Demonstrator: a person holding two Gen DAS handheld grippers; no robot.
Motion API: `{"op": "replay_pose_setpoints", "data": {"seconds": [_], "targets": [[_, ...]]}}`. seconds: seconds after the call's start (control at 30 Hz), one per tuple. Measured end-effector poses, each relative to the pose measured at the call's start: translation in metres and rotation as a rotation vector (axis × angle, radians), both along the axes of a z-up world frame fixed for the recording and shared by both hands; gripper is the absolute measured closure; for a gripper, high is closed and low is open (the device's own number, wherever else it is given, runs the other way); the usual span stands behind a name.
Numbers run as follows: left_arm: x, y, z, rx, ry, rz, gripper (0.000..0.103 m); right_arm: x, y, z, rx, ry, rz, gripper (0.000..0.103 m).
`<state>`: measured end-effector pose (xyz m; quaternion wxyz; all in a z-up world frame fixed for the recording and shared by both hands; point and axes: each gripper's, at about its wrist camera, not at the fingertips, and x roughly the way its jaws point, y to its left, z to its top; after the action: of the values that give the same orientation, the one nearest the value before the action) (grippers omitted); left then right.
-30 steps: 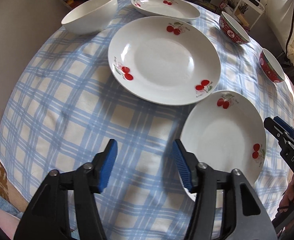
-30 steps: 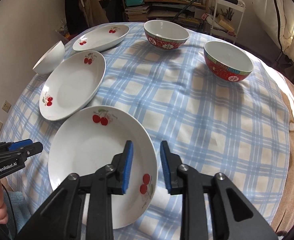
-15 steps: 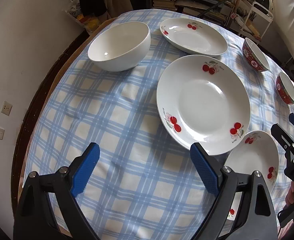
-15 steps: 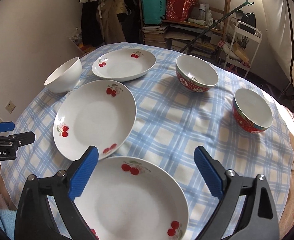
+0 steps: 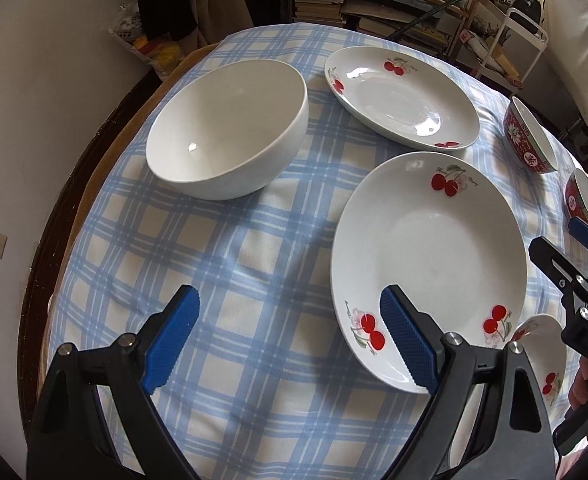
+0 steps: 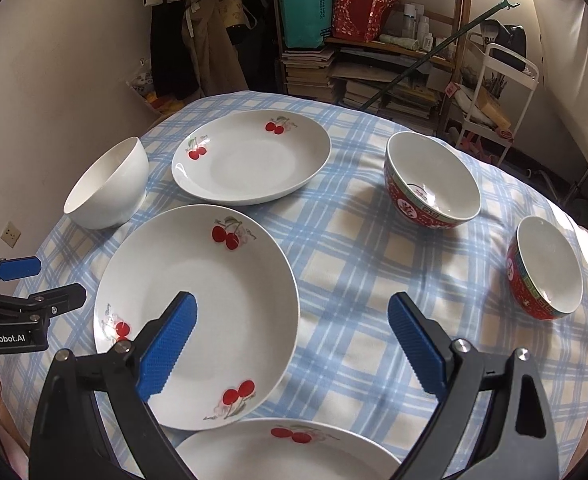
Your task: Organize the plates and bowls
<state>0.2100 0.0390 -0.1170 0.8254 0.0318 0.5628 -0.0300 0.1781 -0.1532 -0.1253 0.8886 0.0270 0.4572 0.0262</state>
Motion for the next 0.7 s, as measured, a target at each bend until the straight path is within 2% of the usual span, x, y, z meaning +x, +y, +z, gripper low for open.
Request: {"op": "replay_pose_setpoints", "data": {"seconds": [0.17,0.27,0.4,0.43,0.53,0.6,0.7], "targets": [[0.004,0.007,-0.015,-0.039,0.011,0.025,0.014,0.011,0.0,-0.012,0.0,0.035,-0.002,0.002],[0.005,0.01,-0.022,-0.081,0.032,0.027,0.029,0.016,0.001,-0.021,-0.002,0.061,-0.004,0.006],[0.008,0.009,-0.032,-0.136,0.061,0.019,0.055,0.024,0.002,-0.034,0.023,0.122,0.007,0.039],[0.008,0.009,-0.034,-0.146,0.066,0.02,0.055,0.025,0.002,-0.037,0.033,0.134,0.011,0.043],[0.009,0.01,-0.039,-0.21,0.075,0.023,0.067,0.028,0.005,-0.045,0.053,0.174,0.026,0.053],[0.009,0.01,-0.04,-0.231,0.072,0.017,0.075,0.029,0.006,-0.05,0.05,0.197,0.037,0.069],[0.008,0.006,-0.041,-0.261,0.067,0.008,0.086,0.03,0.008,-0.055,0.039,0.209,0.04,0.075]]}}
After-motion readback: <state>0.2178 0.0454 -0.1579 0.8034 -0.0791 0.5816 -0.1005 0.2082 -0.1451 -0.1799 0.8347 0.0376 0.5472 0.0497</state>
